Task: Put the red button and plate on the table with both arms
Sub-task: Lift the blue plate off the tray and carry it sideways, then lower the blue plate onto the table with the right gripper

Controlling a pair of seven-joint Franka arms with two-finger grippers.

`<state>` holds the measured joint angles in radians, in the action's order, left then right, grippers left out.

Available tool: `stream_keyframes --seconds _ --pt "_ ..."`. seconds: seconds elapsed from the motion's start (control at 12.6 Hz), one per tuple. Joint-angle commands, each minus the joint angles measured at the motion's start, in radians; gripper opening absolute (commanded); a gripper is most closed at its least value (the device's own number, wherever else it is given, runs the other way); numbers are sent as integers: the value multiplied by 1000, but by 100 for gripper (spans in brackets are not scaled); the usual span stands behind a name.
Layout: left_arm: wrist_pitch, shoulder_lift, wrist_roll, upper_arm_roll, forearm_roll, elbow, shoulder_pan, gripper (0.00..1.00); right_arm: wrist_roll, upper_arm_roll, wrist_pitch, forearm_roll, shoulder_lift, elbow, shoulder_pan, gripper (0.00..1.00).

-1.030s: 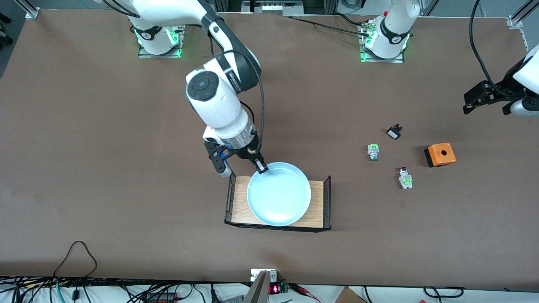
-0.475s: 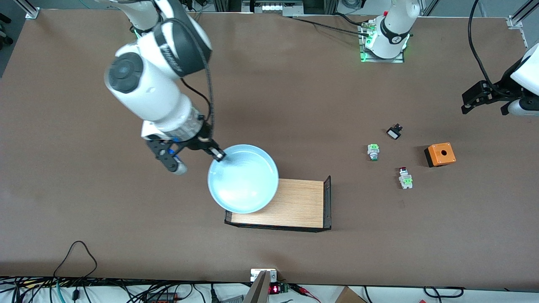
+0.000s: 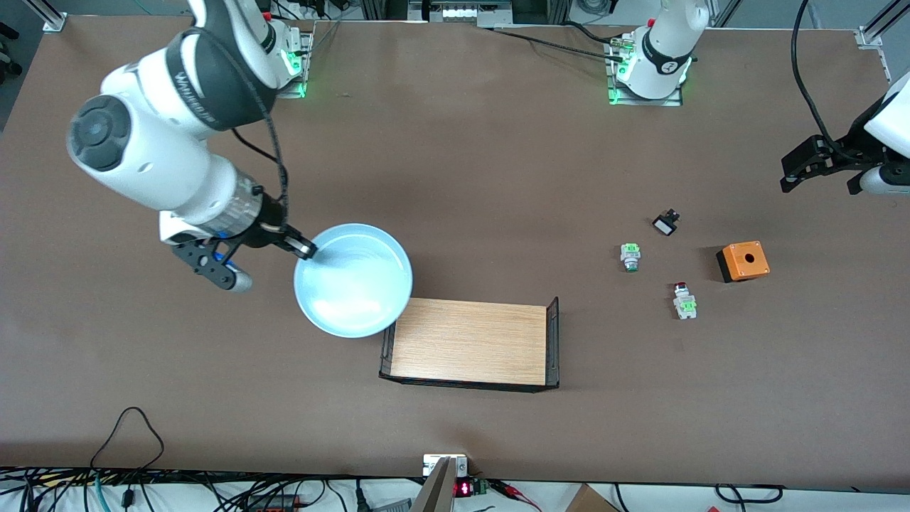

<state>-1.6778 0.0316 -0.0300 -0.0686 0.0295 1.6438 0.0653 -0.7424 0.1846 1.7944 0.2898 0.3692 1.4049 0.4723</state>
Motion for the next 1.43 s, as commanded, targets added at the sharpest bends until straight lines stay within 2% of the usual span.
stream_keyframes --seconds 0.0,0.48,0.63,0.71,1.03,1.35 --pt "23 -7 -16 0 15 -44 -4 100 176 -11 -49 19 -61 78 -76 0" --pt "24 -12 -11 1 9 -64 -2 100 473 -13 -89 -1 -99 213 -242 0" --pt "24 -12 -7 1 9 -64 -2 100 556 -13 -83 -131 -104 264 -258 0" --pt "38 -12 -7 0 13 -64 -2 100 602 -13 -78 -150 -104 275 -276 0" --pt "58 -10 -7 1 13 -77 -2 100 713 -14 -52 -146 -104 348 -354 0" --pt "61 -10 -21 1 10 -81 -1 100 857 -14 43 -146 -99 497 -399 0"
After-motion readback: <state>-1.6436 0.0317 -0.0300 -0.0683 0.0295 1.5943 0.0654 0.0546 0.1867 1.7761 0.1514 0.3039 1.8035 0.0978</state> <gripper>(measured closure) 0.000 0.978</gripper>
